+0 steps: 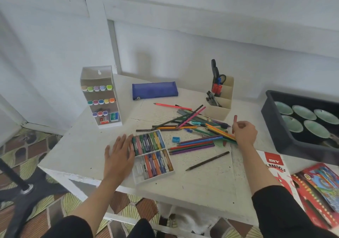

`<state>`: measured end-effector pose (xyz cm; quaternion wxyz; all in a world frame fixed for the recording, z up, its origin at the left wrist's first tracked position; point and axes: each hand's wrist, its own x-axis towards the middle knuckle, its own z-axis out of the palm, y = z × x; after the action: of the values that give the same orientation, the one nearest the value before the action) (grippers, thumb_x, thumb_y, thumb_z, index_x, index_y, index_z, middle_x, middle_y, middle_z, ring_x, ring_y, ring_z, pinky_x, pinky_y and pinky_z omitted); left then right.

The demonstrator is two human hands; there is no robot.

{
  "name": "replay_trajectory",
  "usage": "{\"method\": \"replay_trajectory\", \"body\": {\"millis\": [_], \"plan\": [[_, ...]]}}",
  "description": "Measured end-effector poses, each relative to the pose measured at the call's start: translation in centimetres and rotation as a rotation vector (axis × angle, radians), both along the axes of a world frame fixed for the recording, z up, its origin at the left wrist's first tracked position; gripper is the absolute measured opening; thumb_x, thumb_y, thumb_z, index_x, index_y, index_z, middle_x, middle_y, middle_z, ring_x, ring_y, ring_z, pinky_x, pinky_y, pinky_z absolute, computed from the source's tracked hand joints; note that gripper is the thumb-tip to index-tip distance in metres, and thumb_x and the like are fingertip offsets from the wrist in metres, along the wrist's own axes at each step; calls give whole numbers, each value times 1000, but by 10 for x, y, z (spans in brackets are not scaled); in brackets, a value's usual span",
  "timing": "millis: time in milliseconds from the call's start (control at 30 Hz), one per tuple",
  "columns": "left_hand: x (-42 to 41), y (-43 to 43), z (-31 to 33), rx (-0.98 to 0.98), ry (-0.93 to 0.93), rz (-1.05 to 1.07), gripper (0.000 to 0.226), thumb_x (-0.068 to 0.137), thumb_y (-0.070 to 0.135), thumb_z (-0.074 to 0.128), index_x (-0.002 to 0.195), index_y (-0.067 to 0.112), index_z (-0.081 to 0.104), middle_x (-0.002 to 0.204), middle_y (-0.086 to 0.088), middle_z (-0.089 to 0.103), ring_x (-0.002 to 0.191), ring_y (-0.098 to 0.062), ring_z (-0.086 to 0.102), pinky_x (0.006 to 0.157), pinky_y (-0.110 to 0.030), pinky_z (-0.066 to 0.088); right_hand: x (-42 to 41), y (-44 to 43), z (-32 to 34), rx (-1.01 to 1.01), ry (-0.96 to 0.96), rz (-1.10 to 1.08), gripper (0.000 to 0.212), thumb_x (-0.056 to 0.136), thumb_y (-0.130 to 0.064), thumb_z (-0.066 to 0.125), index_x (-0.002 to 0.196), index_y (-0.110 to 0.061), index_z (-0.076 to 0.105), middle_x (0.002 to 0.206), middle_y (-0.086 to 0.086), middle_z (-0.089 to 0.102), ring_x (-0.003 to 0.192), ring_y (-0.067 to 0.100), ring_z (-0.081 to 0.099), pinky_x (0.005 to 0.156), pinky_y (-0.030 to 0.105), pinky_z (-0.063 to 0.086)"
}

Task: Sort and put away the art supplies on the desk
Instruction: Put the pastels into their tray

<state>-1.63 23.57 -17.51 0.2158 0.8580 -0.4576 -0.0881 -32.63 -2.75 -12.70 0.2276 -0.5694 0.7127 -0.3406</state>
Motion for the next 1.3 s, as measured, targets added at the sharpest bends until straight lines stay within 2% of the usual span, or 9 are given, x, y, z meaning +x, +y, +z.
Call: {"method": "replay_trajectory", "body": {"millis": [167, 267, 400, 600, 800, 933, 1100, 1233, 1300], "plan": [[0, -1, 0, 5, -1, 8, 51, 102, 33, 28, 151, 32, 15, 159, 7, 14, 147, -9, 3, 117, -41, -5, 18, 21, 19, -149, -306, 11, 21, 89, -26, 63, 99, -8, 67, 90, 5, 69, 81, 14, 61, 77, 26, 50], [-2, 0, 3, -2, 11, 6, 50, 102, 32, 28, 151, 31, 16, 159, 6, 15, 147, -10, 3, 117, -41, -5, 32, 44, 25, -89, -505, 206, 15, 84, -21, 69, 96, -11, 70, 84, 0, 69, 77, 14, 64, 73, 24, 53], [-3, 1, 8, -6, 30, -6, 51, 102, 31, 28, 151, 30, 16, 159, 6, 14, 147, -10, 3, 117, -40, -5, 59, 80, 28, 40, -599, 459, 20, 83, 0, 66, 102, -5, 68, 85, 7, 67, 72, 11, 66, 68, 15, 53], [-2, 2, 10, -2, 36, -3, 51, 102, 30, 29, 151, 29, 18, 159, 5, 15, 147, -11, 4, 118, -42, -4, 113, 139, 27, 206, -628, 727, 23, 77, 4, 71, 96, -9, 67, 90, 10, 69, 84, 20, 68, 73, 25, 56], [-2, 3, 9, -11, 40, -3, 52, 101, 31, 32, 151, 30, 19, 159, 5, 15, 147, -10, 4, 118, -42, -3, 151, 181, 20, 380, -462, 957, 14, 77, 0, 73, 84, -9, 65, 86, 10, 68, 82, 21, 70, 72, 26, 57], [-1, 3, 8, -14, 38, -7, 52, 101, 31, 32, 151, 30, 18, 159, 6, 14, 147, -9, 3, 118, -41, -3, 163, 192, 17, 337, -226, 1092, 20, 77, 3, 68, 91, -11, 65, 82, 6, 65, 73, 14, 66, 65, 18, 53], [0, 3, 7, 0, 35, -10, 52, 101, 33, 32, 151, 31, 17, 159, 6, 14, 147, -9, 3, 118, -41, -4, 169, 195, 21, 295, -98, 1163, 38, 79, 1, 66, 108, -23, 58, 78, -5, 56, 63, 5, 56, 58, 12, 46], [1, 4, 7, 19, 29, -24, 52, 101, 35, 30, 151, 30, 17, 159, 6, 12, 147, -10, 2, 117, -40, -4, 174, 199, 21, 238, 30, 1225, 39, 80, -2, 66, 112, -22, 60, 80, -3, 59, 63, 0, 51, 59, 8, 43], [2, 4, 5, 34, 11, -38, 51, 102, 38, 24, 151, 31, 15, 160, 6, 11, 147, -10, 1, 117, -41, -4, 177, 202, 17, 170, 88, 1223, 38, 78, -3, 68, 110, -22, 61, 84, 0, 58, 66, 3, 48, 65, 13, 44]]}}
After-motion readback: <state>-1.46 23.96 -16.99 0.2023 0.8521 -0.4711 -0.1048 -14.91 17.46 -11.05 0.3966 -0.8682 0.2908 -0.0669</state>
